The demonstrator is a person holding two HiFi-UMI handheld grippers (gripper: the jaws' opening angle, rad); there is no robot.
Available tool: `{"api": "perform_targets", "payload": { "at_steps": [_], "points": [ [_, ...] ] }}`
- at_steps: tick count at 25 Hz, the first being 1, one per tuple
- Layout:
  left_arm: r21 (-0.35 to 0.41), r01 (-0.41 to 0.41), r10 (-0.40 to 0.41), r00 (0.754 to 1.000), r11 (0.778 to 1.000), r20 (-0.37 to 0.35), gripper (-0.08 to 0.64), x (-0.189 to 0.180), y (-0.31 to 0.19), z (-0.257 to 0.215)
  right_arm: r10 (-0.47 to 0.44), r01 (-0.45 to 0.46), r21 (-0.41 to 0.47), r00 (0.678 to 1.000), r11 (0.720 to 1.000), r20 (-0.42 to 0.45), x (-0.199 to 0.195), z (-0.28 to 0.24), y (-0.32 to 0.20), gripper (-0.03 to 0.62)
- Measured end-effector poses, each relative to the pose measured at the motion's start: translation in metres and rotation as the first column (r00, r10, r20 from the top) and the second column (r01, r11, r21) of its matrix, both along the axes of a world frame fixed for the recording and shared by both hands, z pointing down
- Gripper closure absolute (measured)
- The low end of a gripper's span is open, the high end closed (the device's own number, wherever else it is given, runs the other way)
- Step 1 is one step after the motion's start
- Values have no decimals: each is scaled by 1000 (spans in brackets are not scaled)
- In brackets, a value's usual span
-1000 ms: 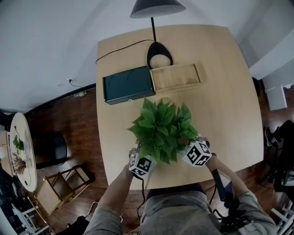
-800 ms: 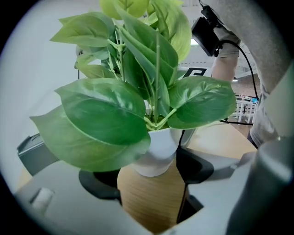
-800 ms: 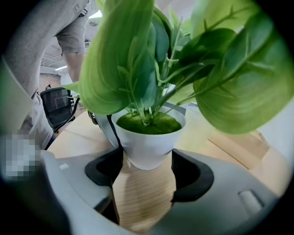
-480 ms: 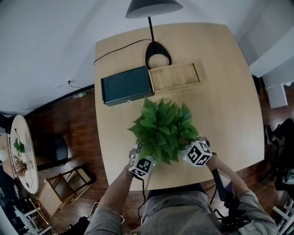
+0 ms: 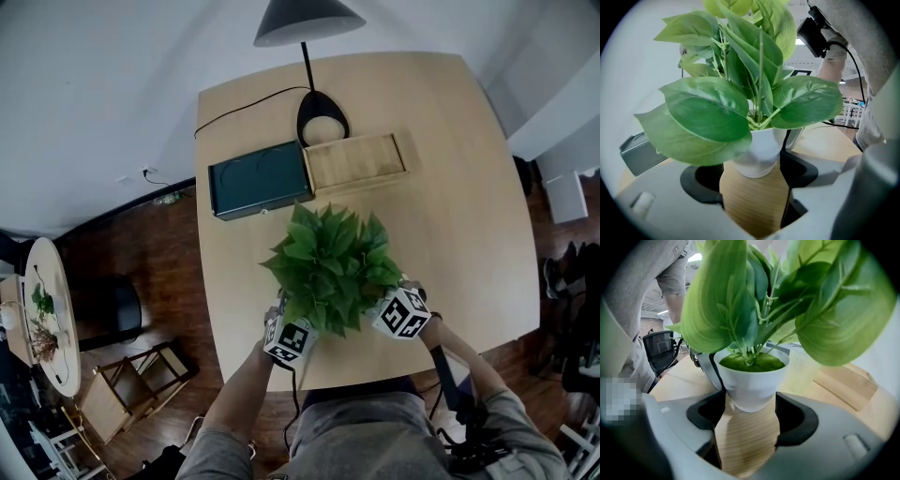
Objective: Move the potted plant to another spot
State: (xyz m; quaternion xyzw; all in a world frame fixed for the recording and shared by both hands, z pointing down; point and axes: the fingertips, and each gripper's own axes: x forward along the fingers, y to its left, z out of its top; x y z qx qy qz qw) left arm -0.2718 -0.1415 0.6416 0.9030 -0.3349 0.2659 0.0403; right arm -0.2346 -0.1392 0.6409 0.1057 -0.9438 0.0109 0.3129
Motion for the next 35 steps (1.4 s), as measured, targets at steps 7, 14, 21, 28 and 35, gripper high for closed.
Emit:
{"api": "perform_targets", "payload": {
  "at_steps": [7,14,21,28,35],
  "points": [
    [-24,100,-100,995,995,1,187,-20,6,-1,44,-44,-14,999,999,-9,20,1,0,229],
    [-42,205,-207,977,978,-43,216,-27,26,-8,59,-59,-13,998,998,9,30,-9,13,229],
    [-78,314,-320,944,946,-80,310,-21,54,-20,110,-105,-64,991,992,79,31,-27,33,294],
    [-95,390,-400,908,916,-128,436,-3,92,-36,165,-150,-112,976,982,142,42,-37,65,431],
    [-76,483,-488,858,873,-157,560,12,124,-46,173,-151,-130,969,980,176,56,-45,97,575]
  ]
}}
